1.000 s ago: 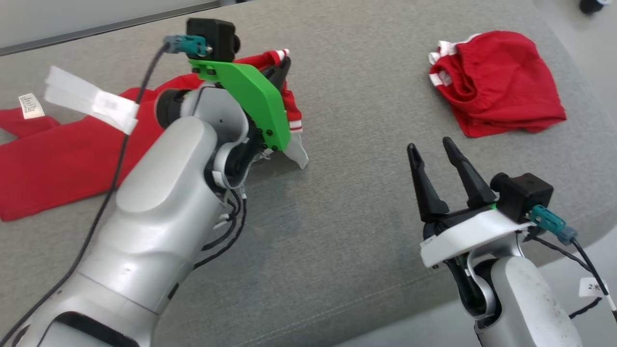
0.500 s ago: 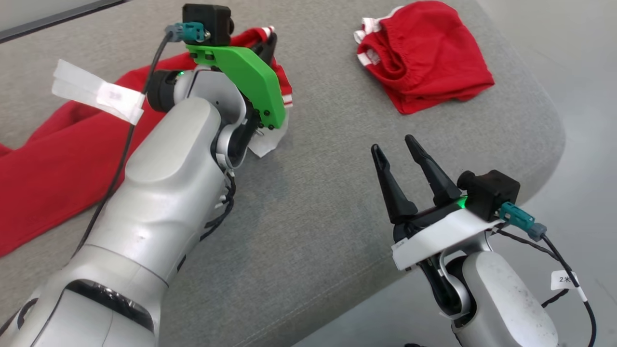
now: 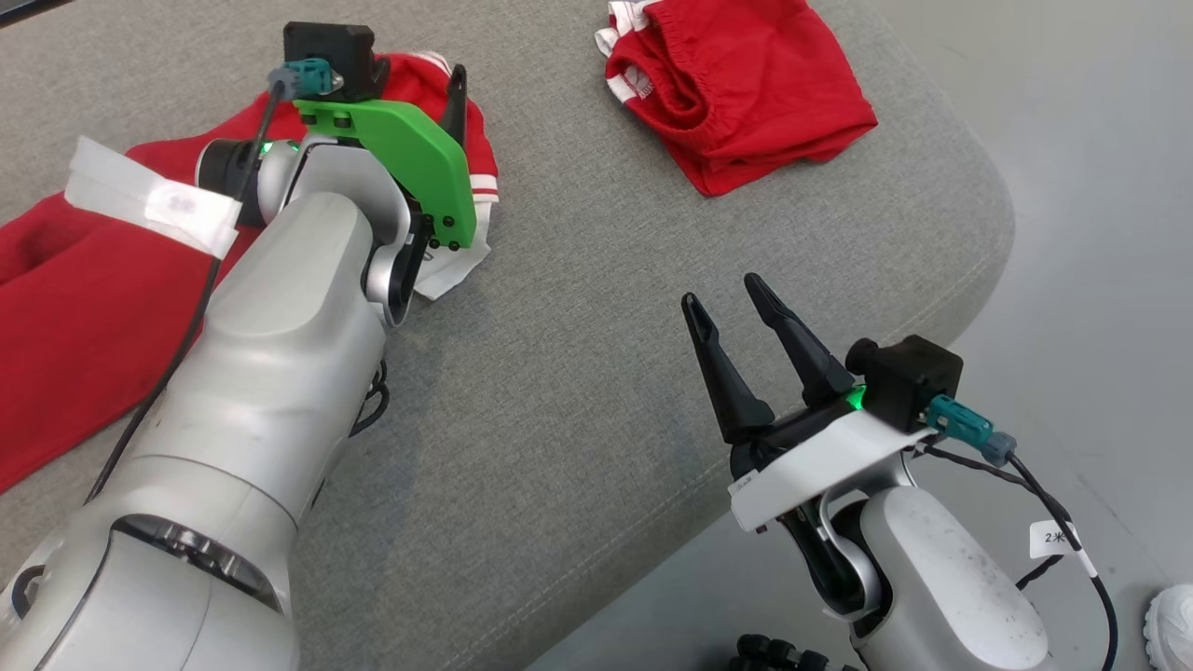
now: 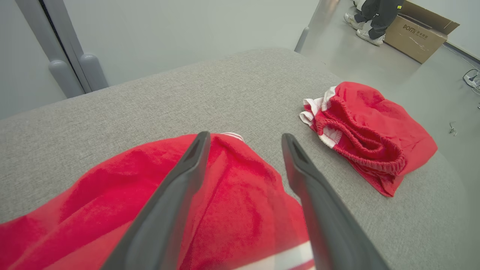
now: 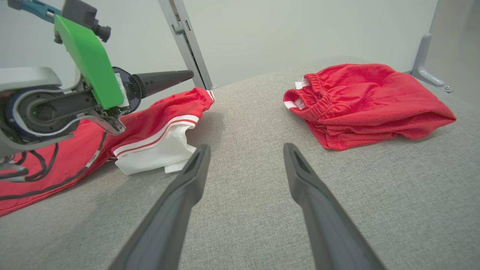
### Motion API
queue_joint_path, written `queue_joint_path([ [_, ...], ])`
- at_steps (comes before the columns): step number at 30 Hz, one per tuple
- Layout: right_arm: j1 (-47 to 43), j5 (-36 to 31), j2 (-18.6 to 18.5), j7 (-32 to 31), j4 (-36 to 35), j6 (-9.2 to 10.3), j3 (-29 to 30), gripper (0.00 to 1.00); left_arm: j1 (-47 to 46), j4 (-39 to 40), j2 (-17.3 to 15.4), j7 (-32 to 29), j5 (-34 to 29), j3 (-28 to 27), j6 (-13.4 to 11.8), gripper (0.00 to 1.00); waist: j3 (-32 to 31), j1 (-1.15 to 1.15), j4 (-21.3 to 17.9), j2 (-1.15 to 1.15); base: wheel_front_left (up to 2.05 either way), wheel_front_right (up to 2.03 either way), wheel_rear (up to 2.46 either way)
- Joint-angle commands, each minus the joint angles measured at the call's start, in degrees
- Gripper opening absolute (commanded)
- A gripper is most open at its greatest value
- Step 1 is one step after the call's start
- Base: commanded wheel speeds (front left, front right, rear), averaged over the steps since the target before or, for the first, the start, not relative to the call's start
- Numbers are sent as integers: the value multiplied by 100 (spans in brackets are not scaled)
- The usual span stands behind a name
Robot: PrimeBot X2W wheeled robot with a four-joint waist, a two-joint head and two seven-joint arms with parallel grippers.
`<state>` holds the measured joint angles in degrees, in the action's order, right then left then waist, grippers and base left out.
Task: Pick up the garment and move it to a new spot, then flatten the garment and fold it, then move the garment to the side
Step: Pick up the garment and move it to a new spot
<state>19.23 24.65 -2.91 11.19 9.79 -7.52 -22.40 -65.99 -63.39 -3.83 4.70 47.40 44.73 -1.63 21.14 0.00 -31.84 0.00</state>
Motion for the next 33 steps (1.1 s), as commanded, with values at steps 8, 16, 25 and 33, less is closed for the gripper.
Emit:
queue_joint_path([
  [8, 15, -58, -1, 45, 249, 6, 153, 100, 48, 173, 90, 316, 34, 335, 383, 100, -321, 0, 629, 0, 0, 0, 0],
  [16, -156, -228, -7, -47, 726, 6, 665, 100, 959, 1363, 88, 792, 401, 960, 257, 100, -857, 0, 1652, 0, 0, 0, 0],
  [25, -227, -532, -21, -216, 1288, 4, 1441, 100, 2085, 2090, 77, 1014, 396, 1224, -168, 100, -1300, 0, 2849, 0, 0, 0, 0],
  [33, -22, -689, -77, -435, 1909, 4, 2346, 100, 3207, 3286, -312, 1045, 112, 574, -622, 100, -1422, 0, 3712, 0, 0, 0, 0],
])
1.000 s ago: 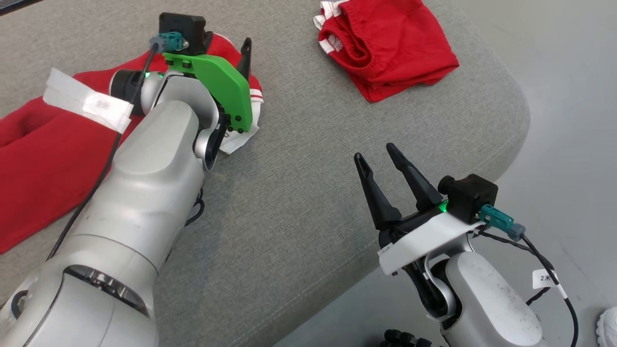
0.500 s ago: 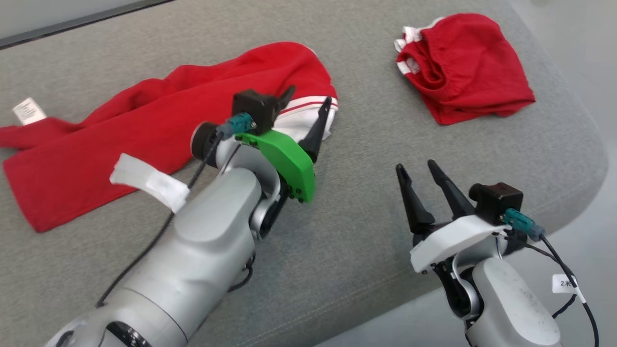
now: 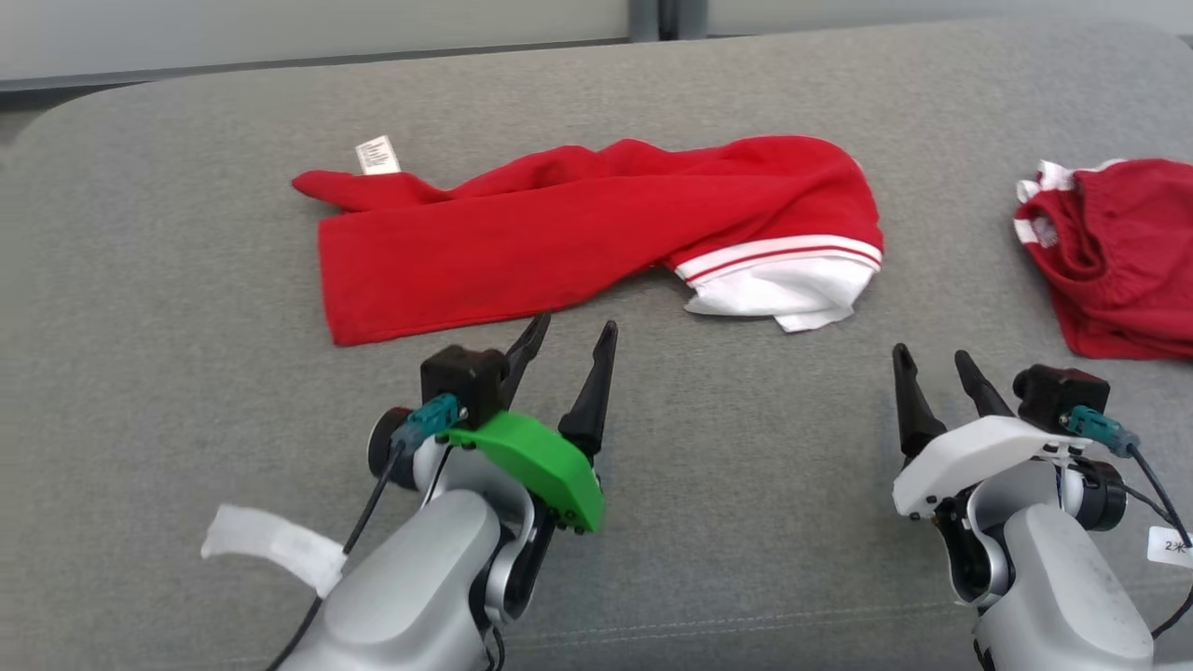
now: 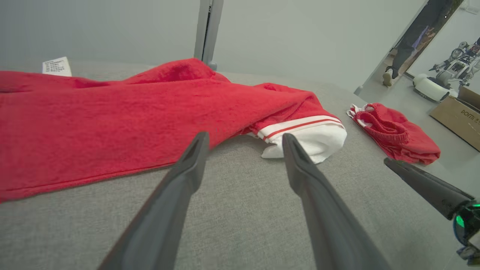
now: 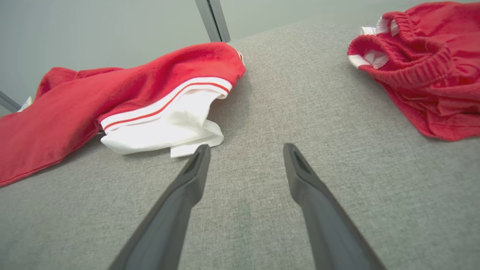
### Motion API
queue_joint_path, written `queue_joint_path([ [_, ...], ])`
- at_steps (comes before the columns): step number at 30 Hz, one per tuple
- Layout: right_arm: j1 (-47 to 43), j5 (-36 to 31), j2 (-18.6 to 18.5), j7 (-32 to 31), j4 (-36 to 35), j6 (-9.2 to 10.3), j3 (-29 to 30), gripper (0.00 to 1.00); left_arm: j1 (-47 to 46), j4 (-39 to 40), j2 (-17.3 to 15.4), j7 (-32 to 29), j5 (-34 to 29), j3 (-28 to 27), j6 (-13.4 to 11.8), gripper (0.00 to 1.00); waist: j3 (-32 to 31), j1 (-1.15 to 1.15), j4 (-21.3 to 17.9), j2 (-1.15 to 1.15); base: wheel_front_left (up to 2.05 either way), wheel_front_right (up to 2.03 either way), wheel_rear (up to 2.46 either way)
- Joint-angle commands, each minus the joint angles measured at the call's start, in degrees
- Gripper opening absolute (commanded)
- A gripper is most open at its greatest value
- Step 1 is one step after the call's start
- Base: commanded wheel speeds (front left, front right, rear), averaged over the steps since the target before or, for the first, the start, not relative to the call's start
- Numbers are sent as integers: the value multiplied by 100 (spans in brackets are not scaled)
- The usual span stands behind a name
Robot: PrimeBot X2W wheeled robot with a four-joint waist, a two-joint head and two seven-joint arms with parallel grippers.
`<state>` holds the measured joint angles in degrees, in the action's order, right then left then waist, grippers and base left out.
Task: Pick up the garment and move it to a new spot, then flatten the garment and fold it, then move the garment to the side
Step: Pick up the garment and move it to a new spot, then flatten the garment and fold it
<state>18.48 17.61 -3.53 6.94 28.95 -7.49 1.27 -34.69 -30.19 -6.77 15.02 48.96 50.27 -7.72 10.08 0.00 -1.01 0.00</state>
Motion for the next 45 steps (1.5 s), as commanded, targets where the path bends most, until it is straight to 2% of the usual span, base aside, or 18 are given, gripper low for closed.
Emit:
queue_joint_path([
  [1, 93, 43, -6, -22, 76, 0, 57, 100, 217, 133, -79, 12, -88, -61, -65, 100, -314, 0, 695, 0, 0, 0, 0],
  [10, 542, 187, 5, -36, 900, 0, 636, 100, 1131, 1220, -392, 14, -350, -520, -406, 100, -153, 0, 1209, 0, 0, 0, 0],
  [21, 1052, 0, 33, 80, 2052, 0, 1139, 100, 1277, 1617, -483, 15, -449, -627, -471, 100, 28, 0, 1485, 0, 0, 0, 0],
  [28, 1262, 68, 59, 227, 2583, 0, 1196, 99, 1283, 1680, -551, 15, -454, -683, -499, 100, 108, 0, 1504, 0, 0, 0, 0],
  [29, 1297, 68, 62, 228, 2645, 0, 1186, 79, 1284, 1690, -562, 15, -451, -694, -504, 100, 124, 0, 1502, 0, 0, 0, 0],
  [30, 1355, 76, 69, 215, 2775, 0, 1154, 41, 1283, 1706, -569, 15, -455, -706, -509, 100, 152, 0, 1497, 0, 0, 0, 0],
  [32, 1407, 61, 85, 188, 2902, -1, 1085, 29, 1283, 1723, -571, 15, -462, -720, -521, 100, 176, 0, 1491, 0, 0, 0, 0],
  [33, 1407, 61, 85, 188, 2902, -1, 1085, 29, 1283, 1723, -571, 15, -462, -720, -521, 100, 176, 0, 1491, 0, 0, 0, 0],
  [35, 1454, 11, 103, 201, 3021, -1, 1022, 0, 1289, 1735, -579, 15, -465, -731, -525, 100, 189, 0, 1479, 0, 0, 0, 0],
  [42, 1574, -2, 72, 403, 3146, 4, 822, 0, 1327, 1756, -608, 16, -461, -784, -541, 100, 171, 0, 1315, 0, 0, 0, 0],
  [45, 1496, 459, 70, 286, 2939, 4, 503, 0, 1348, 1748, -596, 16, -445, -789, -538, 100, 130, 0, 1169, 0, 0, 0, 0],
])
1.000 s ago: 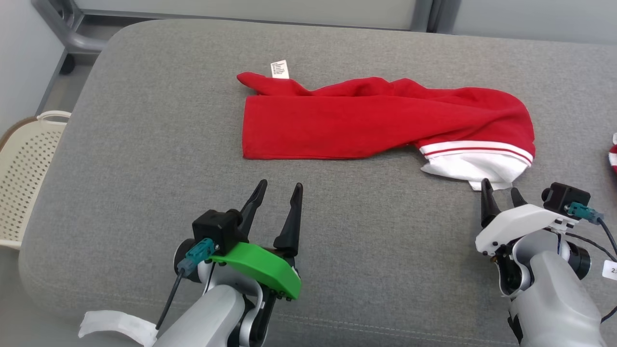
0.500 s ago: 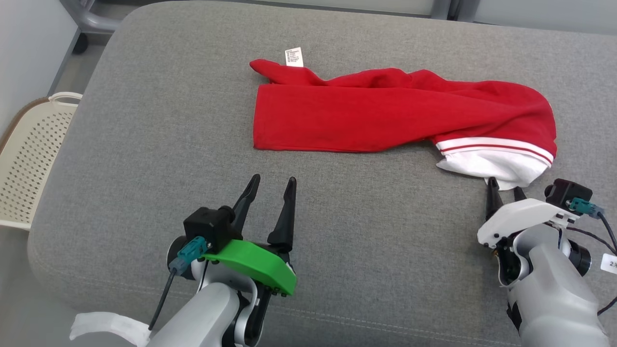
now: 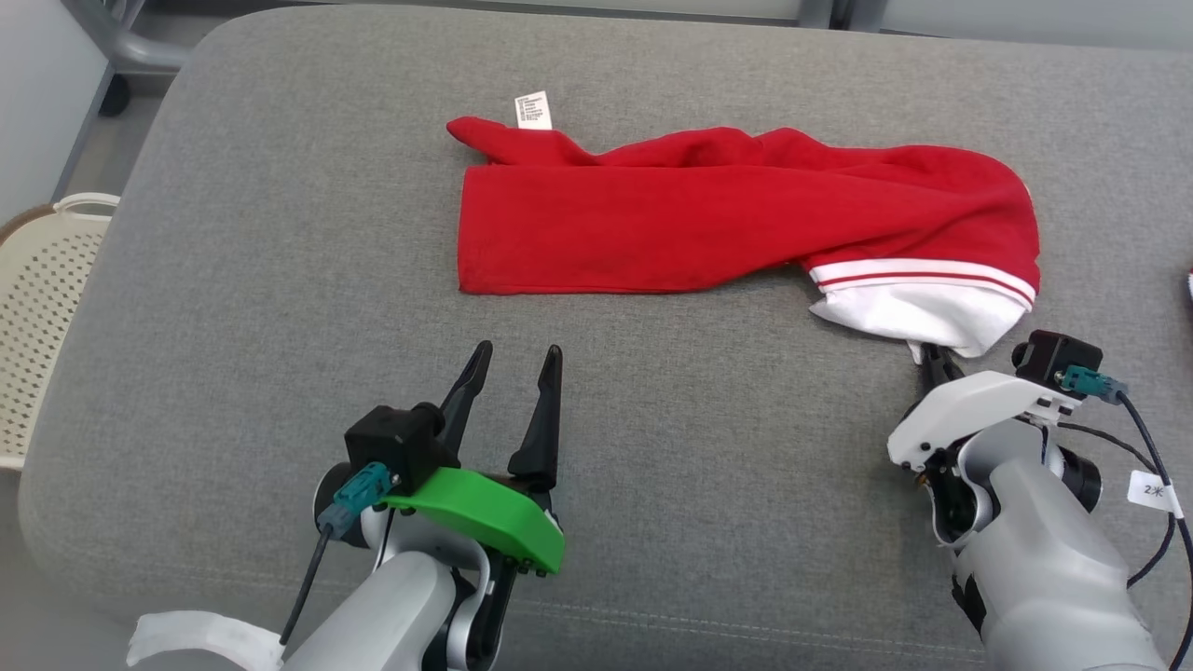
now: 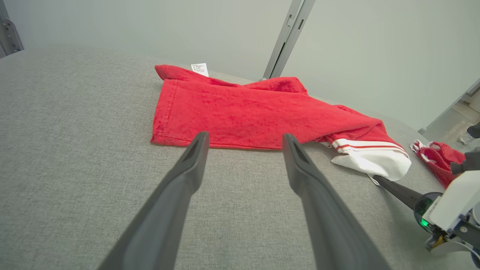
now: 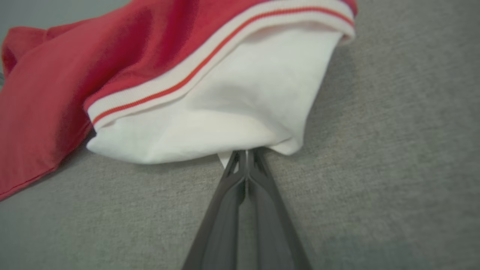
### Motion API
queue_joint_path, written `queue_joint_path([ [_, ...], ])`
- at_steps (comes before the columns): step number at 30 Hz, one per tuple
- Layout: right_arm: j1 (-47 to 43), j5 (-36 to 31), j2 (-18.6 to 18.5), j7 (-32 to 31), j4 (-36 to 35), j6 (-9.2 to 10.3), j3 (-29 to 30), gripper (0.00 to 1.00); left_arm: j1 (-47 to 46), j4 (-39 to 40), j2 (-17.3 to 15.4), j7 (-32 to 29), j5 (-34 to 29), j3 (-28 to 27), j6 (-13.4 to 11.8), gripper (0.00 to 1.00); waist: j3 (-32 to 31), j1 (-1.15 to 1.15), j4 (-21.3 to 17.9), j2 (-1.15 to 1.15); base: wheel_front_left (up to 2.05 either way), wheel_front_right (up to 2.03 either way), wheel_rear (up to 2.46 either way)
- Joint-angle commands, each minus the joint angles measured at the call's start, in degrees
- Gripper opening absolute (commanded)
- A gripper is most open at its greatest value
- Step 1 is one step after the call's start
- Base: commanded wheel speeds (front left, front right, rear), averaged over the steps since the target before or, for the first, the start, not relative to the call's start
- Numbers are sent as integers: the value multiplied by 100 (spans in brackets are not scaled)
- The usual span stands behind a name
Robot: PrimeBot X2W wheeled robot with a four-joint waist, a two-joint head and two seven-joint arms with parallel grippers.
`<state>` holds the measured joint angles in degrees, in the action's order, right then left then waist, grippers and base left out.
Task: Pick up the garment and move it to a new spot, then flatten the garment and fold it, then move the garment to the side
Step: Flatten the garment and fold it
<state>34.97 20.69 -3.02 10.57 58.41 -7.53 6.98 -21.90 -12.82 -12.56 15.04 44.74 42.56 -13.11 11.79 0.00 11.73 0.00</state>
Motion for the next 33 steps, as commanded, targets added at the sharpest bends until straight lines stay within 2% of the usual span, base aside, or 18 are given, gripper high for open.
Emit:
queue_joint_path([
  [1, -210, 385, 18, -164, -138, 8, -222, 0, 79, 9, -16, 14, -17, -20, 4, 100, -53, 0, -167, 0, 0, 0, 0],
  [5, -624, 1153, -37, -605, -995, 8, -717, 0, 136, 1, -22, 15, 18, -48, 9, 100, -109, 0, -442, 0, 0, 0, 0],
  [9, -1213, 1866, -371, -1294, -2197, 7, -968, 0, 161, 10, -39, 15, 36, -91, 5, 100, -159, 0, -694, 0, 0, 0, 0],
  [15, -2049, 2379, -954, -2353, -3690, 5, -860, 0, 187, -6, -29, 13, 45, -88, 30, 100, -202, 0, -922, 0, 0, 0, 0],
  [23, -2692, 2248, -1219, -3512, -4301, 5, -509, 0, 150, -55, -38, -11, 58, -52, 59, 100, -245, 0, -931, 0, 0, 0, 0],
  [33, -2828, 2102, -1014, -3874, -4502, 5, -251, 0, 271, -34, -124, -10, 91, -90, -5, 100, -324, 0, -961, 0, 0, 0, 0],
])
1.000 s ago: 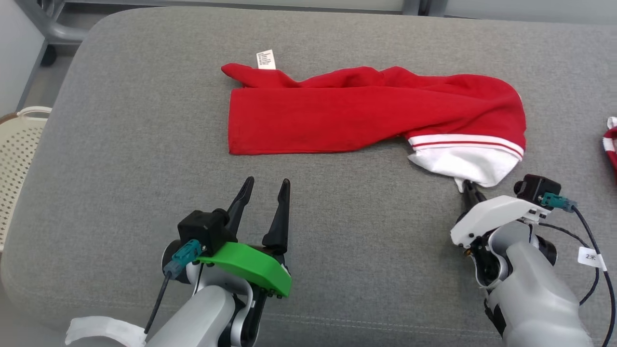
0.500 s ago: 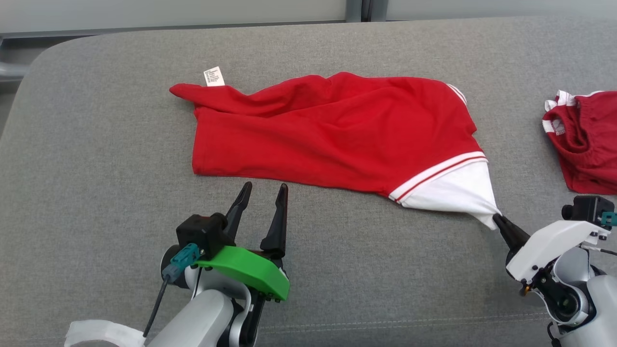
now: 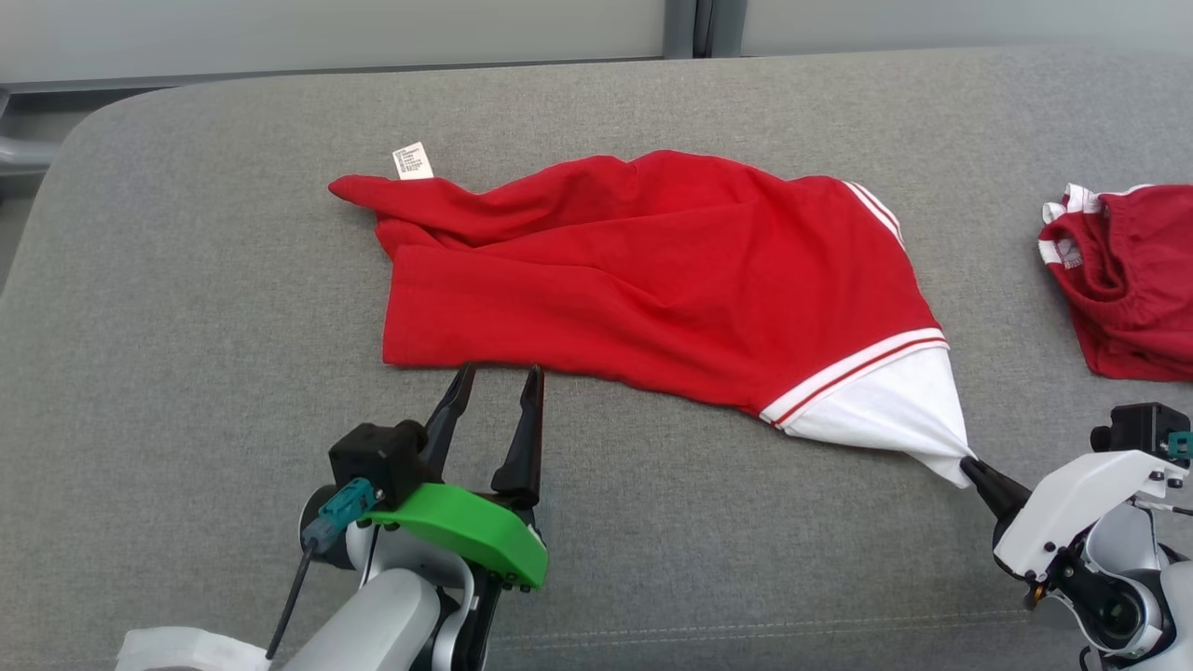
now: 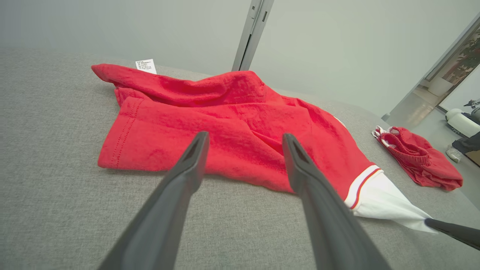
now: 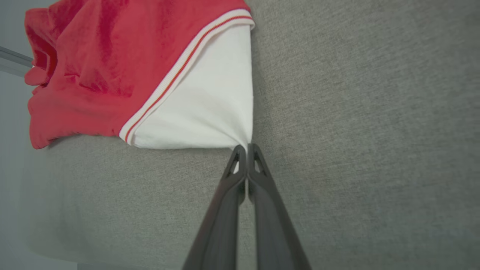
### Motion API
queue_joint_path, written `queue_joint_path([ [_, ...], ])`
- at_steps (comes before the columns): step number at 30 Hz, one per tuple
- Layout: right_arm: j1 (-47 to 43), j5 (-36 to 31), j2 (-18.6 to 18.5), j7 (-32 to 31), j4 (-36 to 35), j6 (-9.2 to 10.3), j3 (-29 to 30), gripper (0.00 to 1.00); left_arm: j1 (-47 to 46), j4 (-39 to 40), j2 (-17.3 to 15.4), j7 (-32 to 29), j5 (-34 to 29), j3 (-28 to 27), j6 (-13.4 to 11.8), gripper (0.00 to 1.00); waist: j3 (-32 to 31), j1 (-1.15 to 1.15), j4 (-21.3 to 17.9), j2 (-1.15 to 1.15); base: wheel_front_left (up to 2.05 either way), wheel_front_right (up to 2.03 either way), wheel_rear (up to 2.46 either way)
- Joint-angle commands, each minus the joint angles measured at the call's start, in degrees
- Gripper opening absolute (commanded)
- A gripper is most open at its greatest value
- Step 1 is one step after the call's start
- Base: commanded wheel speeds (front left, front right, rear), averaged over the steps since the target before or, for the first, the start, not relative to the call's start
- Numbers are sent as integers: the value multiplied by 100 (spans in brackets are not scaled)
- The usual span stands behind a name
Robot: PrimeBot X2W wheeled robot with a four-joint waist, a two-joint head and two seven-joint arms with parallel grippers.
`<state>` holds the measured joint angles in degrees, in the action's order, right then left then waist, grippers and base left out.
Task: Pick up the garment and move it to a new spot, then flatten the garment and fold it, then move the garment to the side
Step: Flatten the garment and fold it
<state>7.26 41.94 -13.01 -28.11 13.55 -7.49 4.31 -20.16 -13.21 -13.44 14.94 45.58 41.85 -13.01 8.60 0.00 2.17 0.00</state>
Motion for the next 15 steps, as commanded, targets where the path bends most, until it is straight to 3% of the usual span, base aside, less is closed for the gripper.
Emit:
queue_joint_path([
  [1, -79, -71, -8, -21, -5, 0, 23, 0, 105, 10, -48, 0, 5, -21, -16, 100, -16, 0, -7, 0, 0, 0, 0],
  [15, -365, 155, -106, -466, -485, 0, 333, 0, 333, 130, -195, 6, 97, -146, -149, 100, -111, 0, -101, 0, 0, 0, 0],
])
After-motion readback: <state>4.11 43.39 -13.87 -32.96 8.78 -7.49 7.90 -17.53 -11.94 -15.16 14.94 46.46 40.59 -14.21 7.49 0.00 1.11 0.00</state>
